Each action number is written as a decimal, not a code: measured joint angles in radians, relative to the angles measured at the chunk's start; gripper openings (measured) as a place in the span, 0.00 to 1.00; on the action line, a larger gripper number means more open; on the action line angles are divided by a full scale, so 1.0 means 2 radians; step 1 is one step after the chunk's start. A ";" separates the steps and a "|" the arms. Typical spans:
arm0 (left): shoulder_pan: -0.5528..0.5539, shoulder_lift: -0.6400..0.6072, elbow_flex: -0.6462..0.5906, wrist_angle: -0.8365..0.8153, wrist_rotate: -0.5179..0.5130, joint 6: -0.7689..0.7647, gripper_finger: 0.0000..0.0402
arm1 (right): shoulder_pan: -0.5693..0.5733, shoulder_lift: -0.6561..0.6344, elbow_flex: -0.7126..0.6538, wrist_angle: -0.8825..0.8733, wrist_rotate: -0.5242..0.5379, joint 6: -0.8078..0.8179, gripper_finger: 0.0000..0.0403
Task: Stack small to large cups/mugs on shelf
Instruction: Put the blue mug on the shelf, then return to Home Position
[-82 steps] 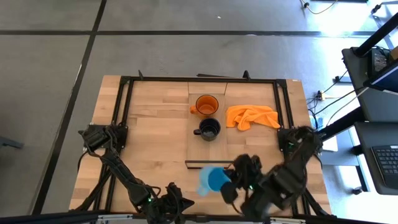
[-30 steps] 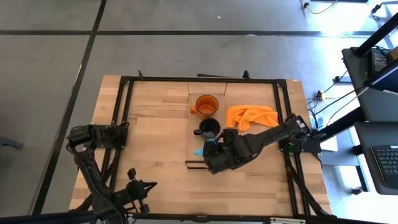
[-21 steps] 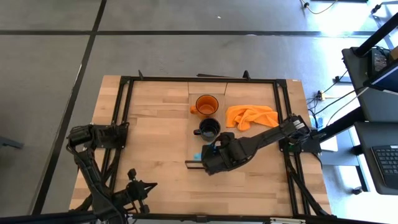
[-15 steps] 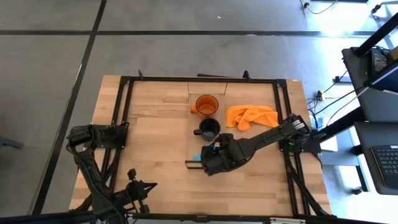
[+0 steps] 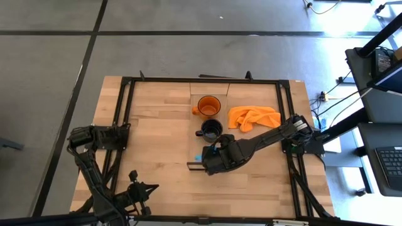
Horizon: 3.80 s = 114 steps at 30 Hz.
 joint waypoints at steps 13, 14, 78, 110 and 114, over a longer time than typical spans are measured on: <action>0.000 0.000 0.000 0.001 0.008 0.022 0.00 | -0.003 0.000 -0.014 0.003 0.017 -0.003 0.08; 0.000 0.000 0.000 0.002 0.009 0.022 0.00 | -0.003 0.000 -0.014 0.001 0.017 -0.003 0.09; 0.375 -0.336 -0.337 1.124 0.581 0.712 0.02 | 0.023 -0.185 -0.088 0.389 -0.185 -0.844 0.27; 0.807 -0.496 -0.400 0.889 0.707 0.662 0.03 | -0.096 -1.000 -0.662 0.581 -0.102 -0.878 0.27; 0.835 -0.505 -0.400 0.891 0.739 0.662 0.03 | -0.096 -1.002 -0.666 0.563 -0.091 -0.873 0.27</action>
